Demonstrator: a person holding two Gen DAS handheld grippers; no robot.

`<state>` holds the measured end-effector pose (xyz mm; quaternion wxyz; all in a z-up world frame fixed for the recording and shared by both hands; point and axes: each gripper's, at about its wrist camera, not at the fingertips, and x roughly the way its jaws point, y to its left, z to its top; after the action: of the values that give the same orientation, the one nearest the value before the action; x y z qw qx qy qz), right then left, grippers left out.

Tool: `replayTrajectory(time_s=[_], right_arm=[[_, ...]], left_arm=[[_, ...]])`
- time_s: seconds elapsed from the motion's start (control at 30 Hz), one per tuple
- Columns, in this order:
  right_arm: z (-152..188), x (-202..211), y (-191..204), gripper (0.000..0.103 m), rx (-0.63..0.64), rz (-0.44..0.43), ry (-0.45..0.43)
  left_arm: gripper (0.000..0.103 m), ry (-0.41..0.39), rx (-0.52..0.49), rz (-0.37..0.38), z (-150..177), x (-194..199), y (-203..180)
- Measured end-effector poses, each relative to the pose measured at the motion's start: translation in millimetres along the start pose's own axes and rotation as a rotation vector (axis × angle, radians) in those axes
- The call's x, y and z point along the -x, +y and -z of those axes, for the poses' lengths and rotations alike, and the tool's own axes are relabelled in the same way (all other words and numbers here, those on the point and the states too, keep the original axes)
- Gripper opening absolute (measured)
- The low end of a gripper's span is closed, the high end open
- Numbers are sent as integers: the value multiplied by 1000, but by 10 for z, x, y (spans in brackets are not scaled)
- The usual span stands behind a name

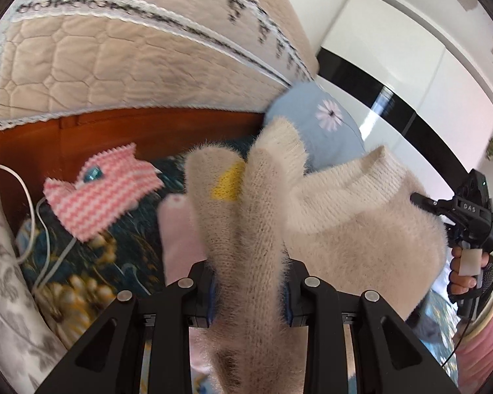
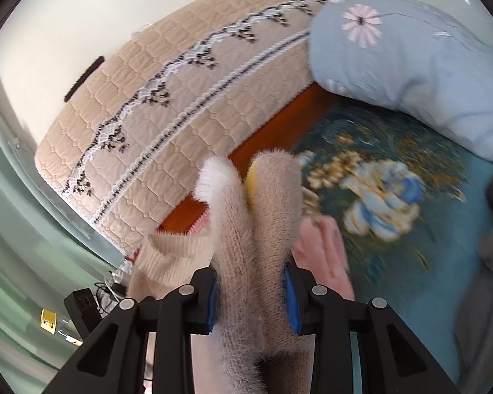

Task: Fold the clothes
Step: 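Carry the folded sweater with both grippers over the pink blanket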

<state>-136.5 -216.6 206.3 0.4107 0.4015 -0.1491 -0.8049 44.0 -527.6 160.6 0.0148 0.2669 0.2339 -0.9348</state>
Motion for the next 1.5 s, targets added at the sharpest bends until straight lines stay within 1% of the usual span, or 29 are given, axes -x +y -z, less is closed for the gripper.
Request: replayTrajectory(time_s=[0.1,0.17,0.27,0.37,0.4,0.47,0.53,0.6,0.7,0.77,0.87,0.97,1.03,1.07,1.1,1.13,1.17,1.2,1.23,1.27,1.33,1.37,1.4,1.43,1.5], right_arm=[[-47,-316,-119,34,-4,-25,0],[-10,-596,-263,34,-34,-22,20],[110,-950,-496,34,-84,18,66],[251,-1234,-755,34,-137,65,104],[288,-1279,-832,35,-159,65,105],[349,-1317,-970,36,-202,42,97],[384,-1322,-1045,37,-229,25,91],[384,-1306,-1064,41,-245,21,100],[353,-1273,-1063,47,-252,27,128],[307,-1215,-1026,49,-230,55,146],[225,-1114,-965,52,-194,121,145],[111,-1008,-794,54,-117,243,117],[50,-936,-594,54,-32,342,75],[40,-906,-473,55,10,353,52],[40,-880,-341,55,51,343,29],[67,-881,-185,55,97,312,18],[115,-921,-49,55,144,277,34],[193,-1000,78,55,203,246,78],[298,-1096,189,55,276,235,132],[408,-1193,289,55,352,233,185],[571,-1334,345,55,465,286,240],[587,-1373,282,55,468,324,240],[569,-1399,178,55,444,364,228],[537,-1406,67,53,399,370,214],[463,-1405,-153,53,287,338,194]], left_arm=[[31,-27,20,-27,2,-42,101],[30,-18,40,-58,40,-133,178],[30,41,59,-106,150,-312,272],[31,100,100,-106,243,-408,371],[31,115,114,-102,269,-431,402],[32,118,121,-95,238,-417,409],[33,120,104,-117,221,-423,373],[35,116,97,-129,207,-399,358],[38,124,110,-116,184,-335,368],[45,127,116,-130,143,-268,372],[47,106,120,-154,50,-135,386],[47,63,96,-197,-53,34,317],[47,31,32,-207,-110,121,174],[47,26,-14,-195,-117,128,65],[47,23,-59,-183,-124,133,-44],[47,36,-104,-164,-123,103,-148],[47,56,-150,-145,-92,43,-248],[47,77,-184,-137,-58,-35,-310],[47,95,-201,-136,-24,-113,-324],[47,111,-195,-140,11,-194,-294],[47,134,-120,-147,39,-312,-139],[47,143,-76,-151,48,-362,-52],[47,146,-44,-148,48,-396,9],[47,148,-39,-140,38,-428,23],[47,151,-48,-134,17,-487,16]])
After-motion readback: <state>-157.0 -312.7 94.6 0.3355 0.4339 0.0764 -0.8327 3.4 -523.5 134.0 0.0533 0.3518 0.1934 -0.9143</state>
